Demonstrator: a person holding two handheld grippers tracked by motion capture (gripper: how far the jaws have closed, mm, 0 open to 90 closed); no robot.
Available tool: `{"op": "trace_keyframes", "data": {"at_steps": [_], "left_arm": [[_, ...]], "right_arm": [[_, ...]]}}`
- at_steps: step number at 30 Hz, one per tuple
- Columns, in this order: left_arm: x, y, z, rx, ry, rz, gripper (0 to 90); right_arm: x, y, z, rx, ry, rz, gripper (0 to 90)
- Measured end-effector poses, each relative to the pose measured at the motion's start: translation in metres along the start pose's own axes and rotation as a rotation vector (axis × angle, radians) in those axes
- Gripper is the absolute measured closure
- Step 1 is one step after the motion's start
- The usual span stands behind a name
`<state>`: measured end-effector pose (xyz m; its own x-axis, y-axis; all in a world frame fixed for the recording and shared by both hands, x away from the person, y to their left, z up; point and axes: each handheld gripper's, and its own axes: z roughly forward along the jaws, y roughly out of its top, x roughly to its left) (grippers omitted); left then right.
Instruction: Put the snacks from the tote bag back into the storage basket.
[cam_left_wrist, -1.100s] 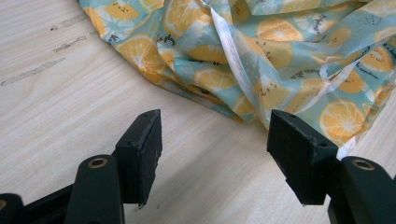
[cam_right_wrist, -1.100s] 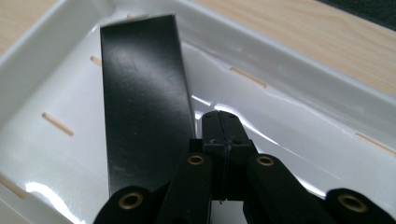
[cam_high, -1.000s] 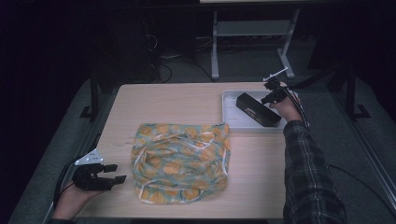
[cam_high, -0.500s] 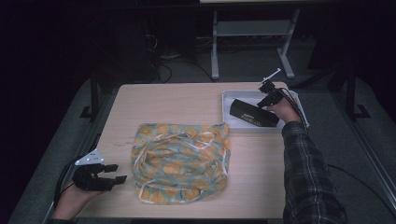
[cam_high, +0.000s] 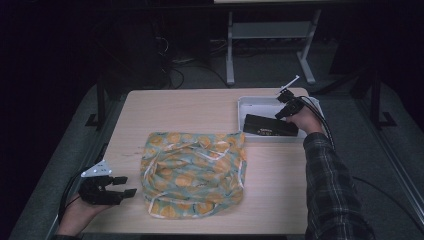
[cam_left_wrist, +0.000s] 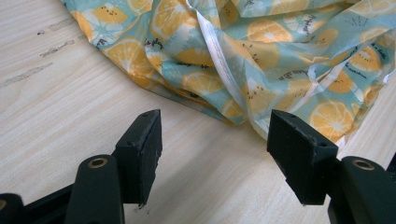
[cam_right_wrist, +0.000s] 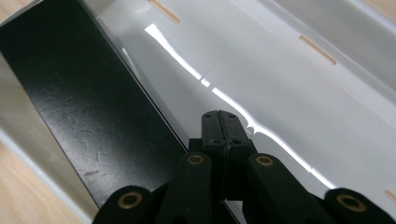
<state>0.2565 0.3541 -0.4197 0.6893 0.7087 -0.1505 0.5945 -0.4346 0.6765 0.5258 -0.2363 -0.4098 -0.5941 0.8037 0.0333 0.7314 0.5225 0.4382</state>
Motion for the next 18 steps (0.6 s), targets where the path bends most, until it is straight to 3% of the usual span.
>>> {"op": "trace_keyframes", "data": {"at_steps": [18], "left_arm": [[-0.0007,0.0000,0.0015,0.010,-0.009,0.003,35.2]], "right_arm": [[0.0021,-0.0095,-0.0049,0.013,0.022,-0.012,89.5]]}}
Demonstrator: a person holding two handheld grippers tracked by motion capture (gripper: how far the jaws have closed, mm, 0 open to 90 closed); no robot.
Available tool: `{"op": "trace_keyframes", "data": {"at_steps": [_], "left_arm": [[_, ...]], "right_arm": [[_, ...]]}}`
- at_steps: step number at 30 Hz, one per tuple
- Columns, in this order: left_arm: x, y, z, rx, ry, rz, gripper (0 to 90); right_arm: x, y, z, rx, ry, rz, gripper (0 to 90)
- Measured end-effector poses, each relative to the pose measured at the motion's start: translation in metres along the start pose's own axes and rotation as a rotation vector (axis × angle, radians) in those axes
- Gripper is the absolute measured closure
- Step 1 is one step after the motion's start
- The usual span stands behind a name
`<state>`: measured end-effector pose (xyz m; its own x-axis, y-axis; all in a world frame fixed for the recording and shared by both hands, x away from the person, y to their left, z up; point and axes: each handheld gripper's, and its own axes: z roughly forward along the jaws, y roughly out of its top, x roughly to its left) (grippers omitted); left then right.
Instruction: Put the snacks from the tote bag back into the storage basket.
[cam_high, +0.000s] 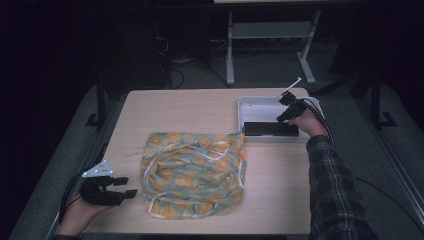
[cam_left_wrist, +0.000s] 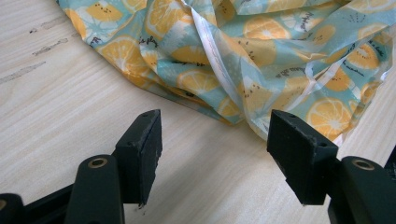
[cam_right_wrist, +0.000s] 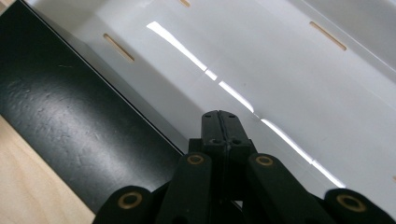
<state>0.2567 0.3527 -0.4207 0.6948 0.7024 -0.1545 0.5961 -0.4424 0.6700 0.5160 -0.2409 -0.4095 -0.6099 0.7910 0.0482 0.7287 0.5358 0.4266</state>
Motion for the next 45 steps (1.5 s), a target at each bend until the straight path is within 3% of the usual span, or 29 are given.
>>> {"op": "trace_keyframes", "data": {"at_steps": [3,7,13,16,25,29,39,45], "left_arm": [[0.000,0.000,0.000,0.000,0.000,0.000,35.2],[0.001,0.000,0.001,0.003,-0.002,-0.002,35.3],[0.000,-0.001,0.002,0.006,-0.012,0.002,35.2],[0.001,-0.002,0.002,0.009,-0.015,0.009,35.1],[0.002,-0.003,-0.001,0.003,-0.016,0.021,34.8],[0.000,-0.002,0.001,-0.005,-0.018,0.024,34.2],[-0.002,0.000,0.002,0.005,-0.023,0.041,33.4],[-0.004,0.000,0.003,0.003,-0.029,0.044,33.3]], "right_arm": [[0.000,0.001,-0.003,-0.010,-0.013,-0.010,89.4],[0.000,0.003,-0.012,-0.070,-0.021,0.006,86.6],[0.008,0.004,-0.022,-0.101,-0.017,0.016,68.2],[0.016,0.003,-0.026,-0.089,-0.013,0.012,60.3],[0.035,-0.012,-0.038,-0.196,-0.008,0.015,42.3],[0.048,-0.021,-0.044,-0.232,0.013,-0.010,45.2],[0.082,-0.045,-0.053,-0.279,0.029,-0.055,37.8],[0.104,-0.062,-0.057,-0.284,0.054,-0.043,33.9]]}}
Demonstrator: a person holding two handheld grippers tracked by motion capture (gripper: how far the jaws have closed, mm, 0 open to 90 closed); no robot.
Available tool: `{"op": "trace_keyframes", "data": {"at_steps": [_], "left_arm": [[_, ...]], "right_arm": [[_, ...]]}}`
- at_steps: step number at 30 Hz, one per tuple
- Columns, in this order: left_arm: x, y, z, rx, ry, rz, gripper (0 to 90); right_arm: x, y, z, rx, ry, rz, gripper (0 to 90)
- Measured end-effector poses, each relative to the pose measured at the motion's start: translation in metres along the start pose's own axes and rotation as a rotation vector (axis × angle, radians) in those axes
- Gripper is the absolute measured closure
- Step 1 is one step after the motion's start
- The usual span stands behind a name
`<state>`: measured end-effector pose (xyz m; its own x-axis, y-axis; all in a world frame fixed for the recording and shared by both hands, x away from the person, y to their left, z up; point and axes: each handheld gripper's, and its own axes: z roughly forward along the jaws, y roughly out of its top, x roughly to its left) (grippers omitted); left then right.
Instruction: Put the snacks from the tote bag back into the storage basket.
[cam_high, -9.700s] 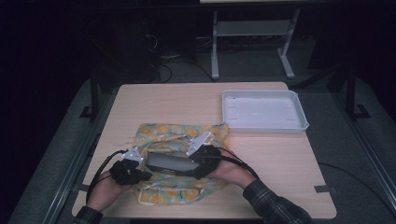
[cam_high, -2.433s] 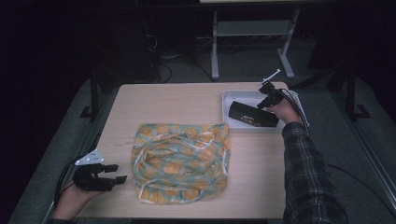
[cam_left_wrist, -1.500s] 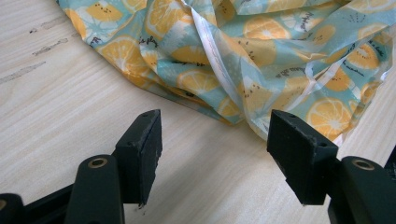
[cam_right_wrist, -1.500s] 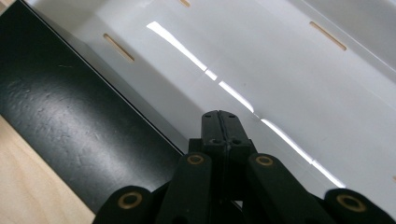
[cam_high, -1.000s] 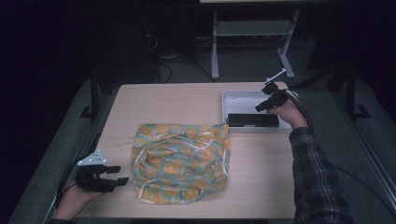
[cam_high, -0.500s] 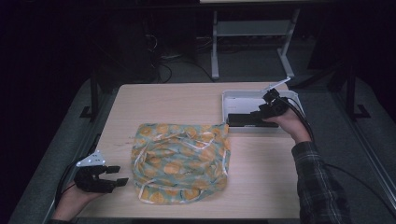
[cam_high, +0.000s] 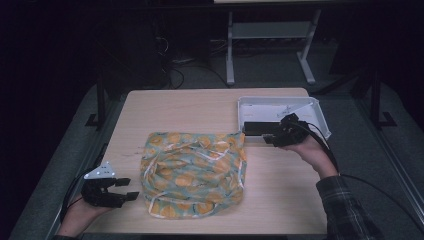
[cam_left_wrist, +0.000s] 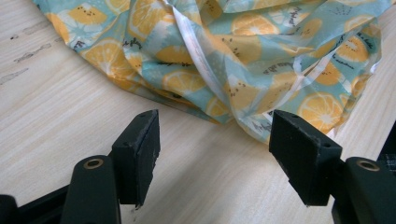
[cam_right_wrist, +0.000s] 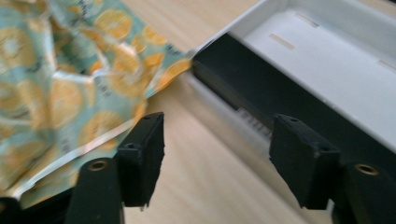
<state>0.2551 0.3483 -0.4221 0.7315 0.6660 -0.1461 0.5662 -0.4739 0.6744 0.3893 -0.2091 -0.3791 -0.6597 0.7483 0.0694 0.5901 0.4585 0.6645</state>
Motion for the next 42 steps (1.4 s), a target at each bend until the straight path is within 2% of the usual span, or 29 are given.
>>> {"op": "trace_keyframes", "data": {"at_steps": [5,13,15,18,25,30,31,33,36,37,39,42], "left_arm": [[-0.002,0.001,0.001,-0.003,-0.001,-0.003,33.1],[-0.006,0.003,0.002,-0.003,-0.002,0.008,31.4],[-0.007,0.004,0.003,0.001,-0.005,0.000,31.2],[-0.009,0.005,0.004,0.003,-0.007,0.008,30.3],[-0.011,0.006,0.007,0.013,-0.008,0.013,29.5],[-0.013,0.006,0.008,0.012,0.001,0.023,29.0],[-0.012,0.007,0.008,0.023,0.007,0.045,29.0],[-0.013,0.007,0.007,0.025,0.007,0.048,28.8],[-0.014,0.007,0.009,0.017,0.007,0.030,28.5],[-0.014,0.007,0.009,0.025,0.009,0.040,28.4],[-0.013,0.008,0.009,0.025,0.011,0.044,28.3],[-0.012,0.009,0.009,0.016,0.011,0.039,28.3]], "right_arm": [[0.020,-0.018,-0.003,-0.007,0.015,0.002,32.2],[0.044,-0.043,-0.008,-0.033,0.018,-0.043,28.9],[0.048,-0.048,-0.010,-0.032,0.026,-0.031,27.4],[0.056,-0.054,-0.010,-0.054,0.017,-0.046,25.1],[0.073,-0.073,-0.008,-0.089,0.061,-0.037,18.6],[0.086,-0.086,-0.008,-0.100,0.045,-0.032,16.1],[0.088,-0.089,-0.008,-0.103,0.046,-0.030,15.5],[0.092,-0.095,-0.008,-0.107,0.048,-0.022,14.1],[0.095,-0.101,-0.008,-0.100,0.051,-0.009,13.3],[0.096,-0.103,-0.008,-0.096,0.051,-0.008,13.1],[0.097,-0.105,-0.007,-0.095,0.042,-0.021,12.6],[0.098,-0.105,-0.008,-0.102,0.028,-0.013,12.4]]}}
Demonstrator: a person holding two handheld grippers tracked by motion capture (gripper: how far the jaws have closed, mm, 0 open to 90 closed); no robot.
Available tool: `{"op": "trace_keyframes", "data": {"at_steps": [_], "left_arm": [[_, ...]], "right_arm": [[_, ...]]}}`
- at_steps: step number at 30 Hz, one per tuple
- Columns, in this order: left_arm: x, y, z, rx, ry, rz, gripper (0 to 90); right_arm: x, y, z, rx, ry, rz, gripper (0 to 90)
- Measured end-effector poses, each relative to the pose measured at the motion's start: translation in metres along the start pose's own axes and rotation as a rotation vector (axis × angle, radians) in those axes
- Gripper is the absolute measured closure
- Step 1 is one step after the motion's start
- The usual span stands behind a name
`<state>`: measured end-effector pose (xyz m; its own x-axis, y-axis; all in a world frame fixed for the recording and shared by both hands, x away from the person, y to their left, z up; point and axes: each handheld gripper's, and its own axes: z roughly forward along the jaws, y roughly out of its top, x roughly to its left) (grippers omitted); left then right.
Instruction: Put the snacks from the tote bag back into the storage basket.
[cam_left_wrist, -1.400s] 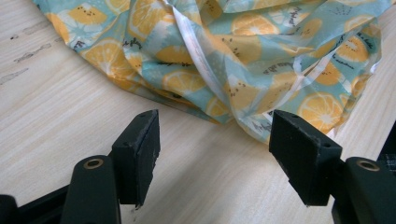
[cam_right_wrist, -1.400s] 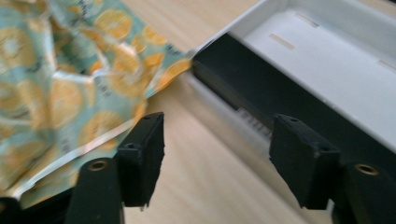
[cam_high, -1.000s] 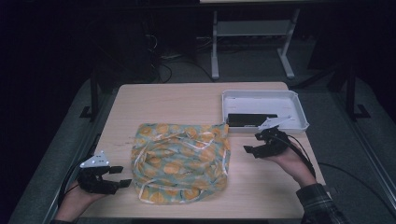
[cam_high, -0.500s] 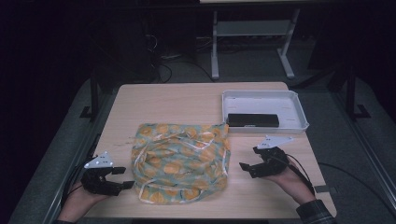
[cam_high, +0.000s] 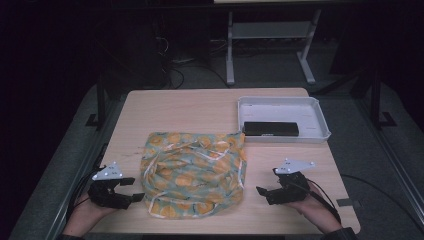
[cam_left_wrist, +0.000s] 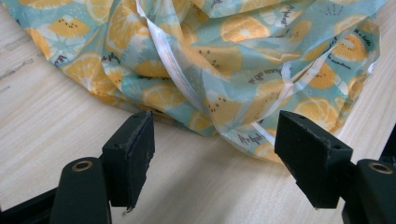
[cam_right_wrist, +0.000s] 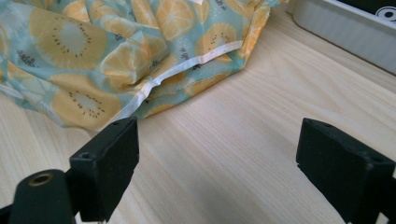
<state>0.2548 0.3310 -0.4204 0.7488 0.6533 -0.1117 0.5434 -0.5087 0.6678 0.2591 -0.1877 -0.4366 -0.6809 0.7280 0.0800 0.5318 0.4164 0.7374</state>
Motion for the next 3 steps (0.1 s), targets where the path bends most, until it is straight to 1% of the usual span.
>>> {"op": "trace_keyframes", "data": {"at_steps": [3], "left_arm": [[0.0014,0.0012,0.0000,0.006,0.001,0.015,28.3]], "right_arm": [[0.0004,-0.0010,-0.0010,-0.007,-0.008,0.007,12.2]]}}
